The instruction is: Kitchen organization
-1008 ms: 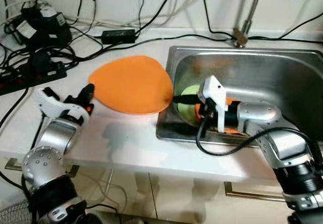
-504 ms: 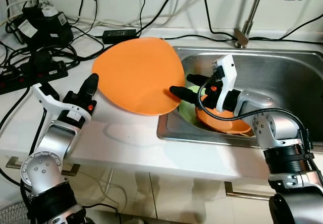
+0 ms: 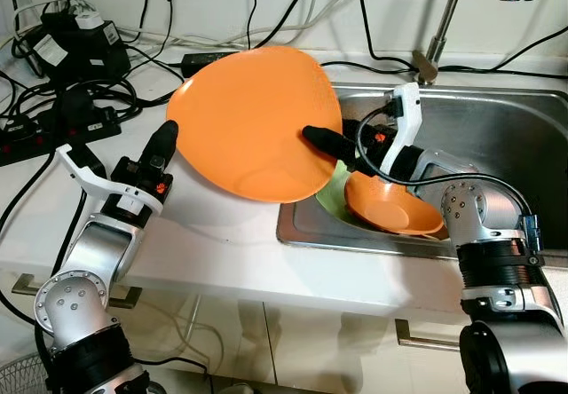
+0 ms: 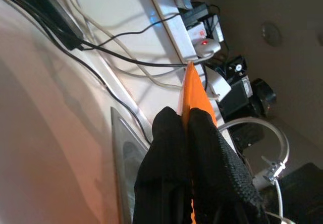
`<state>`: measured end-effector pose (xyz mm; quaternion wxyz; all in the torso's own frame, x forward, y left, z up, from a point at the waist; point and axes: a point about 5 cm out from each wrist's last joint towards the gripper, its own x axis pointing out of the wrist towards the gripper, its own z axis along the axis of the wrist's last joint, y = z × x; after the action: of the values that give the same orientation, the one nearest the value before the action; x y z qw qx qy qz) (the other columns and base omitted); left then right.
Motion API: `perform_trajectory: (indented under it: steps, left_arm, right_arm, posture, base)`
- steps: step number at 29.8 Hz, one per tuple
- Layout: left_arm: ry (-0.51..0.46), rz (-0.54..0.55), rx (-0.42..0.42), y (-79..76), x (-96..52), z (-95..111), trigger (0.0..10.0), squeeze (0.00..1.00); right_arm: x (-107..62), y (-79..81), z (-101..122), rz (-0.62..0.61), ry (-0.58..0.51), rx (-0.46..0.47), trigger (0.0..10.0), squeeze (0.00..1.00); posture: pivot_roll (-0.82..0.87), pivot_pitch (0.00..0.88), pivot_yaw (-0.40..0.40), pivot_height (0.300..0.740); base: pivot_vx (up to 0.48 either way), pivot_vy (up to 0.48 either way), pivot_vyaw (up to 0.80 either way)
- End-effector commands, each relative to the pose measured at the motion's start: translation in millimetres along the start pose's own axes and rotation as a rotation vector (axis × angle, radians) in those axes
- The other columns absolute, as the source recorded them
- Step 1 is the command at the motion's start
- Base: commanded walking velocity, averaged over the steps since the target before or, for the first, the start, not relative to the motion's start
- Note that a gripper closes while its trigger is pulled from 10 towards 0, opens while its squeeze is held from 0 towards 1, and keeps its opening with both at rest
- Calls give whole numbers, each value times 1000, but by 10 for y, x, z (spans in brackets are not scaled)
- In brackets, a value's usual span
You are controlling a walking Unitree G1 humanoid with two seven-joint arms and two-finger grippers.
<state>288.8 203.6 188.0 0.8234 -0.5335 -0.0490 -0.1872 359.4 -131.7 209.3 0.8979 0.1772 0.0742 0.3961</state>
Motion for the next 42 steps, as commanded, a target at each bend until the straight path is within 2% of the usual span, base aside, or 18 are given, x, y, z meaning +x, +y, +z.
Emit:
perform_trajectory:
  steps: [1, 7, 16, 26, 32, 42]
  left_arm:
    - [-2, -81, 12, -117, 3, 31, 0, 0]
    - [18, -123, 4, -161, -12, 15, 0, 0]
    - [11, -155, -7, -183, -8, 53, 0, 0]
    - [36, -165, -2, -185, -20, 31, 0, 0]
    - [58, -159, -4, -178, -24, -22, 0, 0]
    - [88, -162, 4, -194, -34, -71, 0, 0]
  right_arm:
    - [18, 13, 41, 5, -11, 21, 0, 0]
    - [15, -14, 23, -8, -4, 53, 0, 0]
    - [-15, -33, 24, 32, -32, 170, 0, 0]
    - [-56, -17, 12, 78, -38, 212, 0, 0]
    - [-89, 40, -19, 146, -28, 227, 0, 0]
    - [-100, 49, -44, 156, -20, 234, 0, 0]
  posture:
    - [7, 18, 80, 740]
    - [6, 17, 81, 740]
    - [9, 13, 86, 740]
    - [8, 12, 87, 740]
    - [7, 14, 87, 740]
    - [6, 17, 86, 740]
  base:
    - [0, 0, 0]
    - [0, 0, 0]
    - [0, 0, 0]
    - [0, 0, 0]
    - [0, 0, 0]
    - [0, 0, 0]
